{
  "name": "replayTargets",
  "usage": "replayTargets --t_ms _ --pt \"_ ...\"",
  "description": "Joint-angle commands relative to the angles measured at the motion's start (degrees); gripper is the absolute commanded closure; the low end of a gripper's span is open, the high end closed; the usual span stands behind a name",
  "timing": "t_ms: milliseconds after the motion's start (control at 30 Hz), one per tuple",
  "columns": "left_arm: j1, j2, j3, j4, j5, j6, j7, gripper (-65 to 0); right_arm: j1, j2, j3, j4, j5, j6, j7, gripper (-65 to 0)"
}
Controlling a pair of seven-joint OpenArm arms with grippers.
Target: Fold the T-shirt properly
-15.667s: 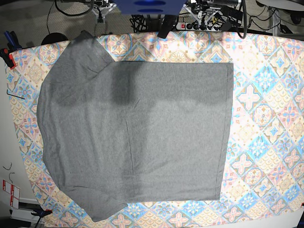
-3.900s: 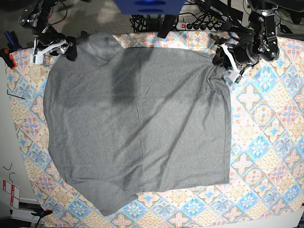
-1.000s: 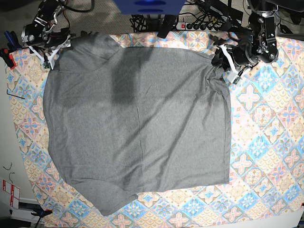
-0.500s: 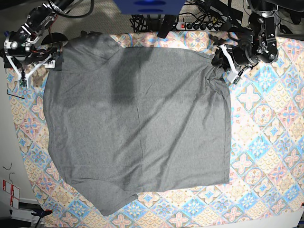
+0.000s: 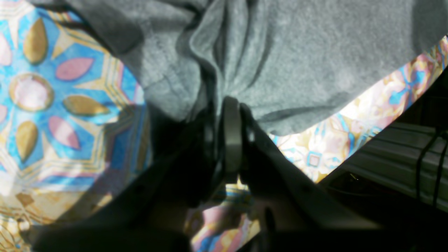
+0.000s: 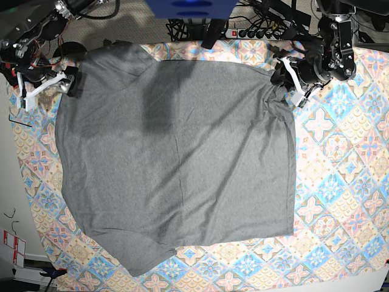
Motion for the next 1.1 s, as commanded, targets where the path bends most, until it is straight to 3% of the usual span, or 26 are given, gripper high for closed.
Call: replayTargets --t_ms 0,267,367,500,800,900,1067 --pt "0.5 -0.1 0.5 -0.4 4.2 1.6 3.2 -2.6 0.4 0.7 -0.1 -0.4 2.6 0.1 1.1 -65.0" --pt "0.5 -0.1 0.6 -0.4 4.2 1.6 3.2 -2.7 0.4 1.0 -1.7 -15.2 13.0 0.1 1.1 -65.0" --pt "0.5 -0.1 0.6 -0.4 4.2 1.6 3.2 -2.7 0.4 3.8 -5.5 -20.3 16.2 0.1 1.1 -65.0" --pt "0.5 -0.1 0.6 -0.4 4.2 1.6 3.2 -2.7 0.4 4.8 -6.5 -22.9 20.9 0.1 1.1 -65.0" --pt "0.5 -0.1 0.6 -0.4 4.2 1.6 3.2 -2.7 0.4 4.8 -6.5 -22.6 21.3 0.1 1.1 -64.9" --pt "0.5 -0.1 0.6 -0.4 4.2 1.6 3.3 -2.7 0.5 4.8 -6.5 -22.6 21.4 0.1 1.1 -49.7" --pt "0.5 -0.1 0.6 -0.4 4.3 1.6 3.3 -2.7 0.6 4.8 -6.5 -22.6 21.4 0.1 1.1 -15.1"
